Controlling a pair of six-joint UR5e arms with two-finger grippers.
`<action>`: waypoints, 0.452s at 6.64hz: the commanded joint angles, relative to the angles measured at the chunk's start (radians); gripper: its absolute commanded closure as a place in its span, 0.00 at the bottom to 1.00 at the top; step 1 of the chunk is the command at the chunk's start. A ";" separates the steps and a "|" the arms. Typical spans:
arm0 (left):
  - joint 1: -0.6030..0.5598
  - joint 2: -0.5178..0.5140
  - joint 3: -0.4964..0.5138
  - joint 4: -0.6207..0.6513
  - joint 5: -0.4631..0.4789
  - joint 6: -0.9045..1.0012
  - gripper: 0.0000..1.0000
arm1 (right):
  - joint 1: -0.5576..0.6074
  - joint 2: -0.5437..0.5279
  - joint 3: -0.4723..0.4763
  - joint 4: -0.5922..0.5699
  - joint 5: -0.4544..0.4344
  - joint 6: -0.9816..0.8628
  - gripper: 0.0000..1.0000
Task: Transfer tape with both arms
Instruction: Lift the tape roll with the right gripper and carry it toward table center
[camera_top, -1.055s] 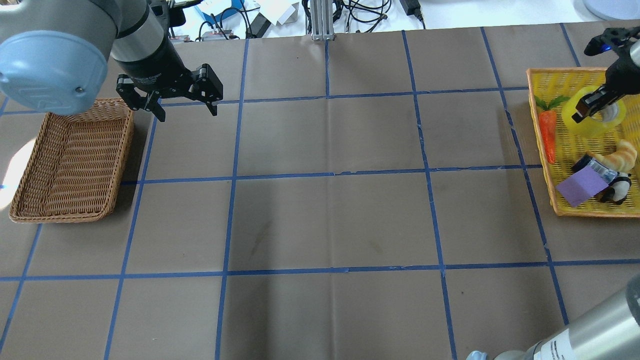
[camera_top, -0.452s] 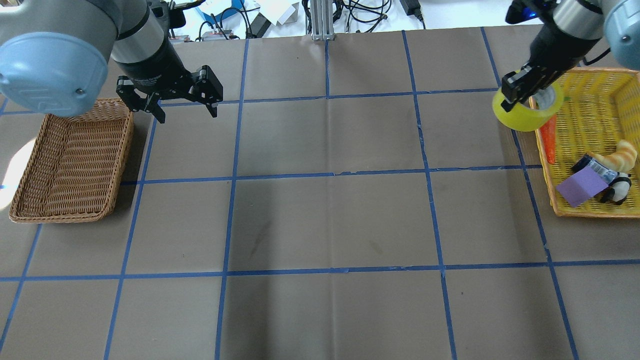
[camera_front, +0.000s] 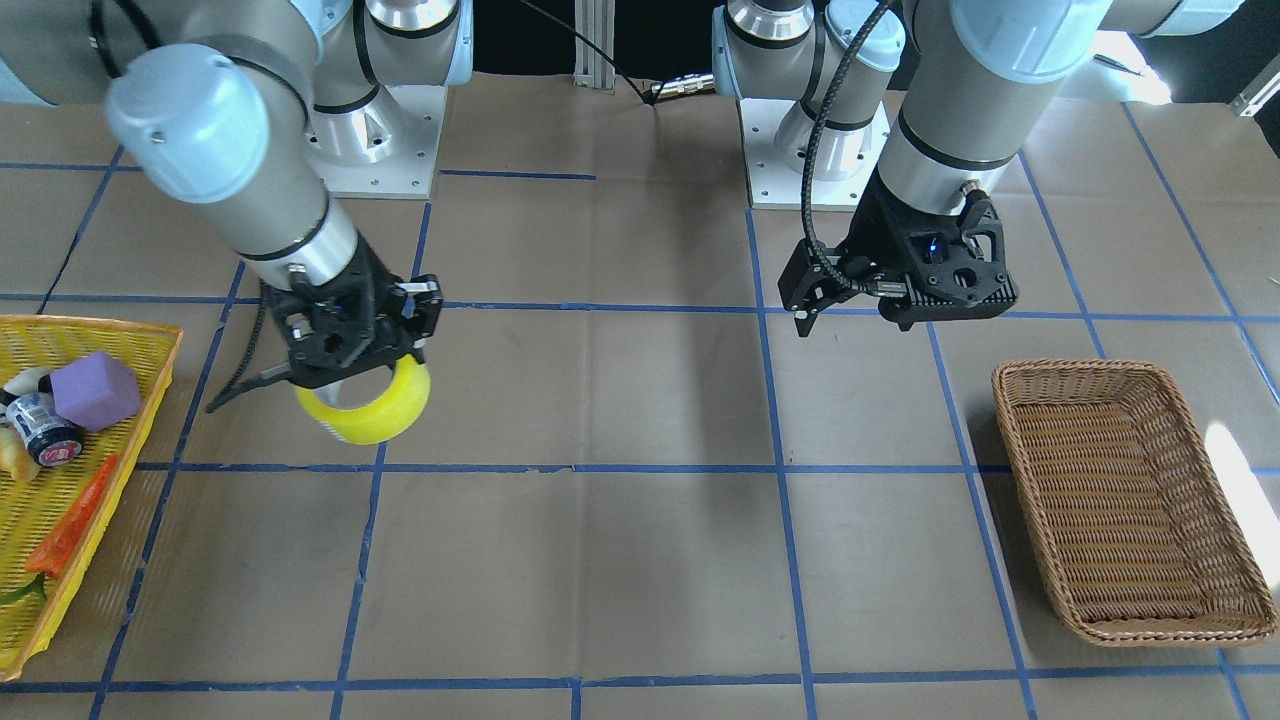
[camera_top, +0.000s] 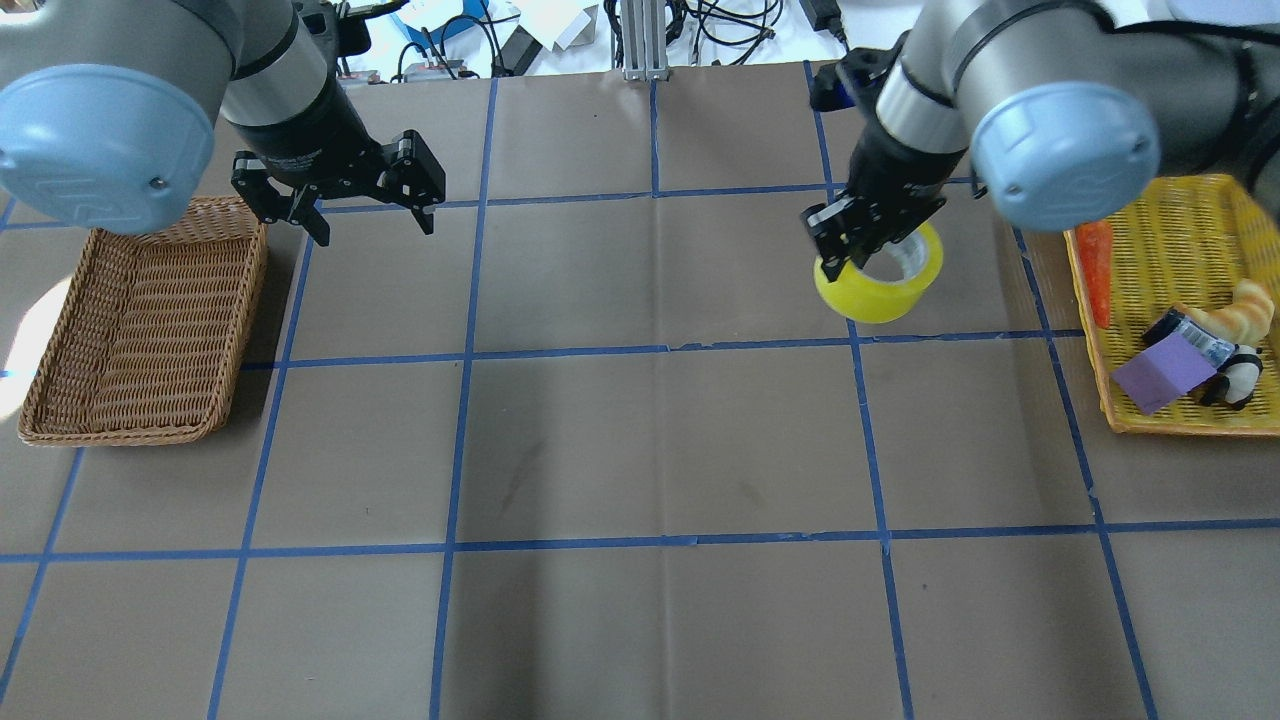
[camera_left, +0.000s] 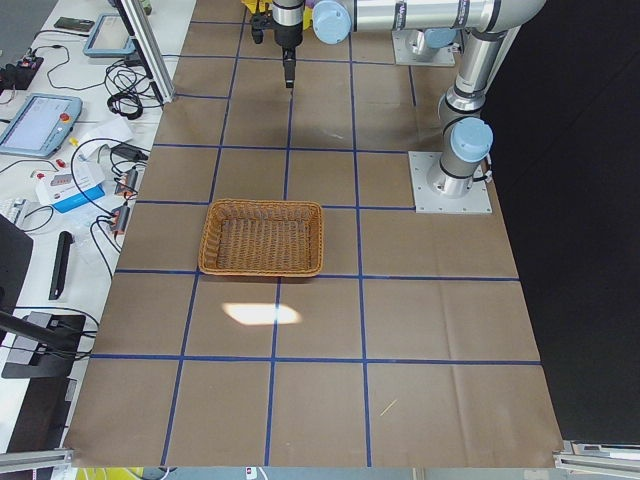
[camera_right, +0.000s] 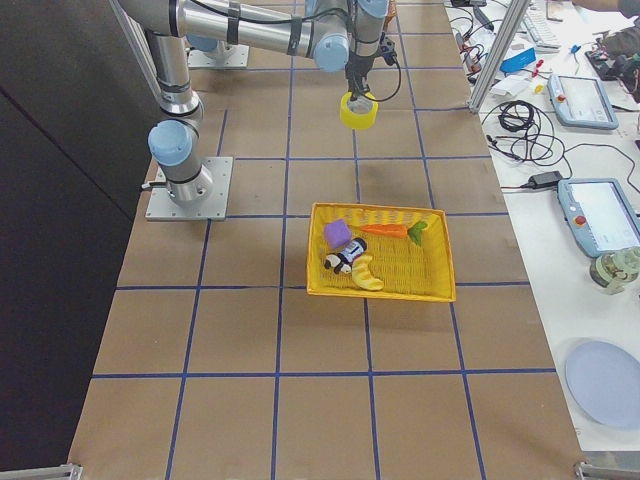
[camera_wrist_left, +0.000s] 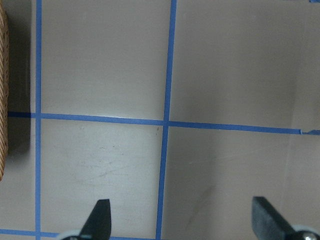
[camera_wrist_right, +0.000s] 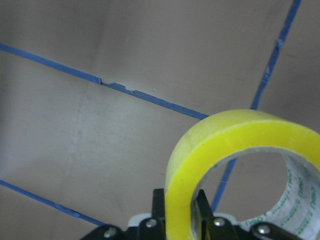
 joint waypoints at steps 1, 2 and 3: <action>0.000 0.000 0.000 0.001 0.000 0.000 0.00 | 0.162 0.070 0.071 -0.170 0.018 0.211 0.96; 0.003 -0.001 0.005 0.000 0.000 0.000 0.00 | 0.227 0.098 0.077 -0.219 0.059 0.259 0.96; 0.001 0.000 -0.001 0.000 0.000 0.000 0.00 | 0.270 0.142 0.075 -0.256 0.084 0.336 0.96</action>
